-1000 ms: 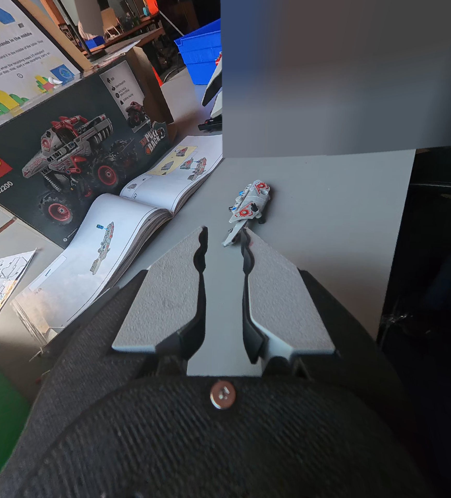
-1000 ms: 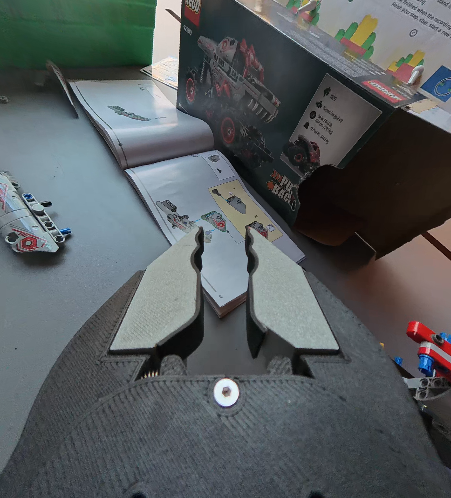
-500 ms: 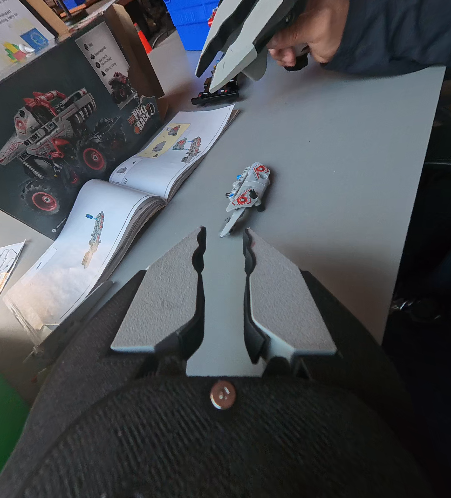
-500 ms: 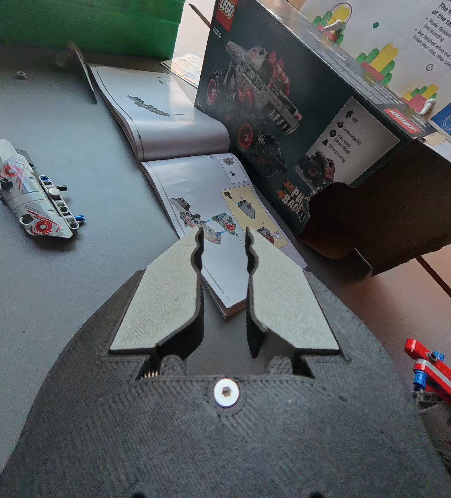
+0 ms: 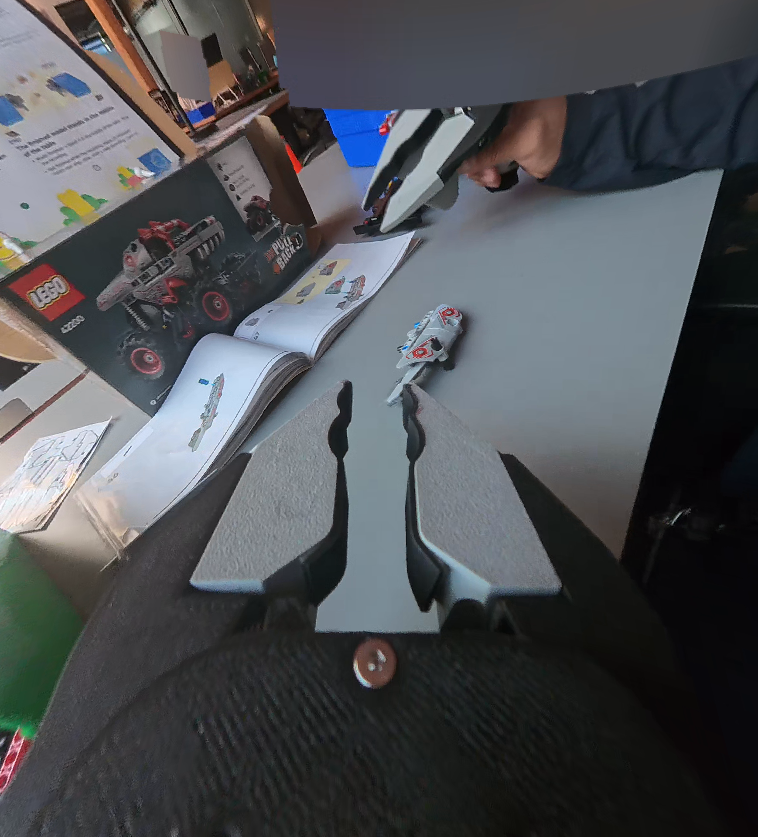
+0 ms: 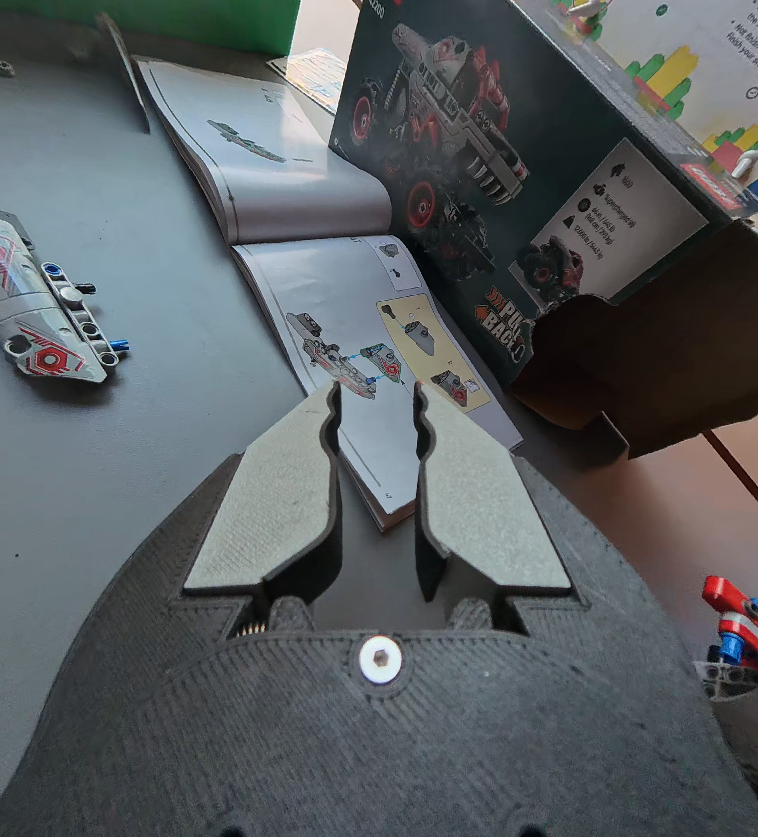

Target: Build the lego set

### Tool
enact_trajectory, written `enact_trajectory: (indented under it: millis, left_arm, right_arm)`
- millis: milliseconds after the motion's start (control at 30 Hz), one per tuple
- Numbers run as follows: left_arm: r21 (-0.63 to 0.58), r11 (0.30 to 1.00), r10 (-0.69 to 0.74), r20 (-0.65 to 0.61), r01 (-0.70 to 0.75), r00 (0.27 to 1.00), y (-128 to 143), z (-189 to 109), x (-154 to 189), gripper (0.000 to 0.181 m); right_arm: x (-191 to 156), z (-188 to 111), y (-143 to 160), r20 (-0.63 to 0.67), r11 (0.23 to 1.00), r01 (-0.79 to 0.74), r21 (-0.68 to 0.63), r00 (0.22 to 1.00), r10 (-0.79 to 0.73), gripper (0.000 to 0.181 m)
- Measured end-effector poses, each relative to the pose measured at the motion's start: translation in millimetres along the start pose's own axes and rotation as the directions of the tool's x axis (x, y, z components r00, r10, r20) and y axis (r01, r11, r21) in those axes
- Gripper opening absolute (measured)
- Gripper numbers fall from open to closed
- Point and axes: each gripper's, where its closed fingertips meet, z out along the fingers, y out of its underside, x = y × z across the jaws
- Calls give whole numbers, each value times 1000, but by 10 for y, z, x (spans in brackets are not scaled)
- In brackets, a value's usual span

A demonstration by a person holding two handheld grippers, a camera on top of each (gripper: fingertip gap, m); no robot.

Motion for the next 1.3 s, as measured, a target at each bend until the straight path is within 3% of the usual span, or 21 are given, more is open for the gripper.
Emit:
enact_trajectory:
  millis: [167,267,400,467,500,600,700,867,1000,1300]
  left_arm:
    - [57,998,-37,22,35,999,-14,-307,-213,15]
    - [84,996,-15,105,6,994,-63,-649,-508,17]
    - [-15,999,-26,477,38,878,51,-1434,-1522,5]
    - [-54,989,-86,535,136,841,126,-1760,-1971,7]
    - [-80,975,-136,521,207,843,185,-1822,-2132,19]
    - [-284,904,-190,404,320,895,531,-1719,-2371,27]
    - [-478,827,-132,348,297,928,879,-1494,-2541,31]
    - [-668,708,-161,163,229,973,1115,-1036,-2397,28]
    - [-757,631,-161,88,171,983,1228,-813,-2337,26]
    - [-824,512,-295,98,244,951,1483,-664,-2382,25]
  right_arm:
    - [-22,40,7,16,999,-33,15,999,33,29]
    - [11,47,31,0,999,-41,13,999,41,29]
    - [53,61,46,-14,998,-67,16,998,68,29]
    - [65,87,71,-14,996,-84,6,996,84,29]
    - [74,102,88,-15,996,-93,-2,996,93,29]
    - [117,131,112,-32,994,-106,-14,994,105,30]
    - [138,147,122,-54,994,-109,-22,993,108,30]
    - [112,184,115,-70,994,-98,-37,993,96,30]
    - [66,211,122,-60,996,-68,-54,996,65,29]
    - [-25,158,47,-19,999,-51,-18,999,50,26]
